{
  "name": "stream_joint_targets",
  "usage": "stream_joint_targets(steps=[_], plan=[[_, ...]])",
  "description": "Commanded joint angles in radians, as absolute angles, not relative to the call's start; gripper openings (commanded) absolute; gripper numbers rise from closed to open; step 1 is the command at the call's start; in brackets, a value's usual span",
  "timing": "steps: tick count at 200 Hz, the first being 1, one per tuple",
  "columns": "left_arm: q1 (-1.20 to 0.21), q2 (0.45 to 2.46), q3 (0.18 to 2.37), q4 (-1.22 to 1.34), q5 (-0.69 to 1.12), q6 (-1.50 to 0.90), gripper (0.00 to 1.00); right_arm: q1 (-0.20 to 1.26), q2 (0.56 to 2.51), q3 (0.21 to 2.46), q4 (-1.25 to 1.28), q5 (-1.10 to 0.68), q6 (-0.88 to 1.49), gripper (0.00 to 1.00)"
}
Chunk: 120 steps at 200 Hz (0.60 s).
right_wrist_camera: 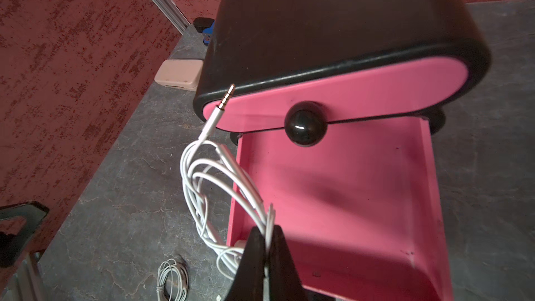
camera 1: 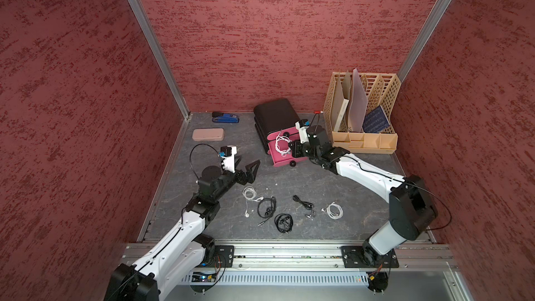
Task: Place the wired earphones into the drawer by color
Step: Place the wired earphones in the drawer.
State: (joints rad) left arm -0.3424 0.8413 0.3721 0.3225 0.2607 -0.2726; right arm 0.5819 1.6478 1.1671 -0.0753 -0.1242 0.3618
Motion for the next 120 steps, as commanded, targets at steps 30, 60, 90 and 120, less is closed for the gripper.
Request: stream_joint_targets(steps=[30, 60, 90, 120], plan=[[-0.338, 0.828, 0.360, 0.344, 0.261, -0.267, 1.00, 0.597, 1.712, 1.193, -0.002, -0.070, 0.335, 0.02], [-0.338, 0.831, 0.362, 0.347, 0.262, -0.266, 1.00, 0.596, 1.733, 1.184, 0.003, -0.071, 0.336, 0.02], [-0.336, 0.835, 0.362, 0.349, 0.263, -0.267, 1.00, 0.597, 1.745, 1.170, 0.009, -0.074, 0.337, 0.03], [-0.337, 0.838, 0.362, 0.350, 0.264, -0.267, 1.00, 0.597, 1.756, 1.161, 0.011, -0.078, 0.339, 0.03]])
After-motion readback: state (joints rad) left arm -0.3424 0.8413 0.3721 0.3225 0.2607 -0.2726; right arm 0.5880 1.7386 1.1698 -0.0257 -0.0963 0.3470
